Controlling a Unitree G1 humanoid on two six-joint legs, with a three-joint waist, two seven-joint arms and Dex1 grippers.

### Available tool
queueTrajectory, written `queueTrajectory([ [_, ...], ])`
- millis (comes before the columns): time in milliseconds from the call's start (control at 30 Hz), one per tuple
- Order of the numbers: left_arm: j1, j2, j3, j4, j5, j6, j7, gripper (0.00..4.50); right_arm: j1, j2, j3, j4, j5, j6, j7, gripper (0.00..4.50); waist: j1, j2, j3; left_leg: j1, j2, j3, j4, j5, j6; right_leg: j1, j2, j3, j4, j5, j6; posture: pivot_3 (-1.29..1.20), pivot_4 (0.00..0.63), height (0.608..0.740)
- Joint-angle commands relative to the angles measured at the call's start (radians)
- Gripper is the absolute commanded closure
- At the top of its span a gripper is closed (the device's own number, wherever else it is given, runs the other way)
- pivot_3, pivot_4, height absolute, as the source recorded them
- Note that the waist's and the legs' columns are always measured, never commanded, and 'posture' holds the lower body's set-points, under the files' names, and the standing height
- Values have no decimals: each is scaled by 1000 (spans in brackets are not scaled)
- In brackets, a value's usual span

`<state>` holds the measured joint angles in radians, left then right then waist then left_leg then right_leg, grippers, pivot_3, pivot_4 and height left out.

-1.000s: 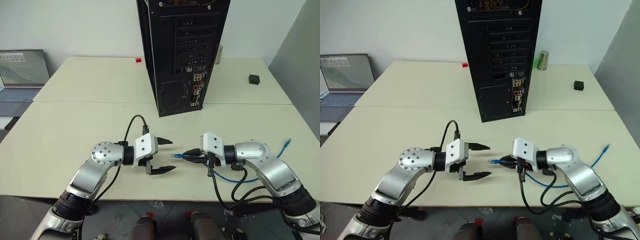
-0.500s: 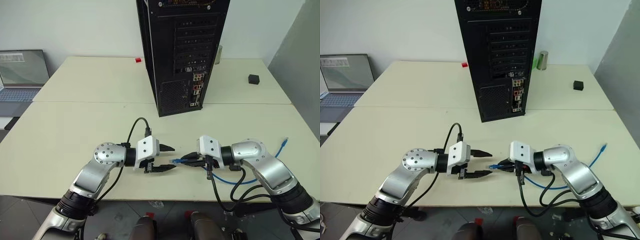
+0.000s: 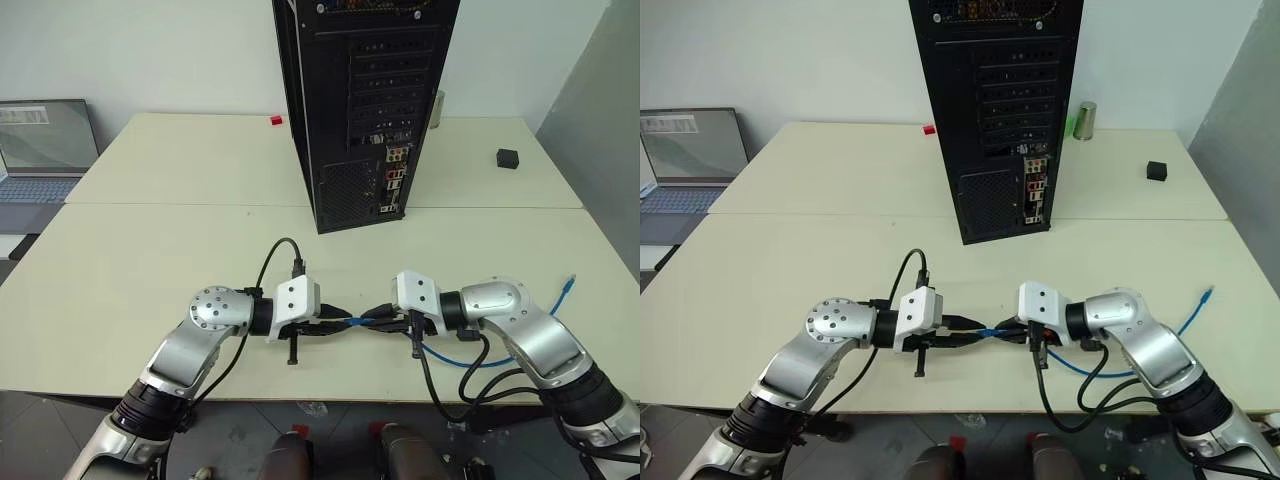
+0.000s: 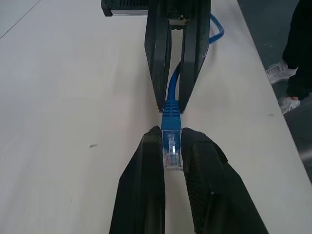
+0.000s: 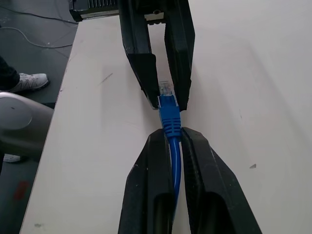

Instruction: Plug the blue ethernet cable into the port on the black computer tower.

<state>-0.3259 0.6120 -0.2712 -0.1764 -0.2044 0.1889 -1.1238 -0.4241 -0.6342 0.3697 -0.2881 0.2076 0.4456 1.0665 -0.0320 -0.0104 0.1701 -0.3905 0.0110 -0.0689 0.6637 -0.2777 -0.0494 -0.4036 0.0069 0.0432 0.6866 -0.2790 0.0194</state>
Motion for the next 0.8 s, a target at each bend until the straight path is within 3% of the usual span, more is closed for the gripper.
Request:
queueTrajectory([
  [33, 3, 3, 7, -12, 12, -14, 16, 4220, -19, 6, -10, -31, 6, -17, 9, 4464, 0, 0, 0, 0, 0, 0, 0, 0, 0, 0, 0, 0, 0, 0, 0, 0, 150, 740],
  [200, 0, -8, 13, -2, 18, -25, 28, 4220, -18, 5, -15, -39, 27, 1, 27, 4464, 0, 0, 0, 0, 0, 0, 0, 0, 0, 0, 0, 0, 0, 0, 0, 0, 150, 740],
  [533, 22, -5, 8, 13, 61, -121, 39, 4220, -31, -43, -45, -46, 38, -7, 78, 2008, 0, 0, 0, 0, 0, -2, 0, 0, 0, 0, 0, 0, 0, 0, 0, 0, 150, 740],
  [633, 35, -4, -2, 56, 145, -284, 77, 4220, -27, -66, -89, -56, 69, 24, 78, 1234, 1, 0, 0, 0, 0, -2, 0, 0, 0, 0, 0, 0, 0, 0, 0, 0, 150, 740],
  [700, 52, -36, 15, 78, 181, -382, 151, 4220, -10, -74, -152, -70, 138, 84, 69, 896, 1, 0, 0, 0, 0, -3, 0, 0, 0, 0, 0, 0, 0, 0, 0, 0, 150, 740],
  [800, 68, -78, 35, 99, 249, -526, 268, 4220, 16, -92, -216, -84, 186, 131, 51, 870, 4, 0, 0, 0, -1, -3, 0, 0, 0, 0, -2, 0, 0, 0, 0, 0, 150, 740],
])
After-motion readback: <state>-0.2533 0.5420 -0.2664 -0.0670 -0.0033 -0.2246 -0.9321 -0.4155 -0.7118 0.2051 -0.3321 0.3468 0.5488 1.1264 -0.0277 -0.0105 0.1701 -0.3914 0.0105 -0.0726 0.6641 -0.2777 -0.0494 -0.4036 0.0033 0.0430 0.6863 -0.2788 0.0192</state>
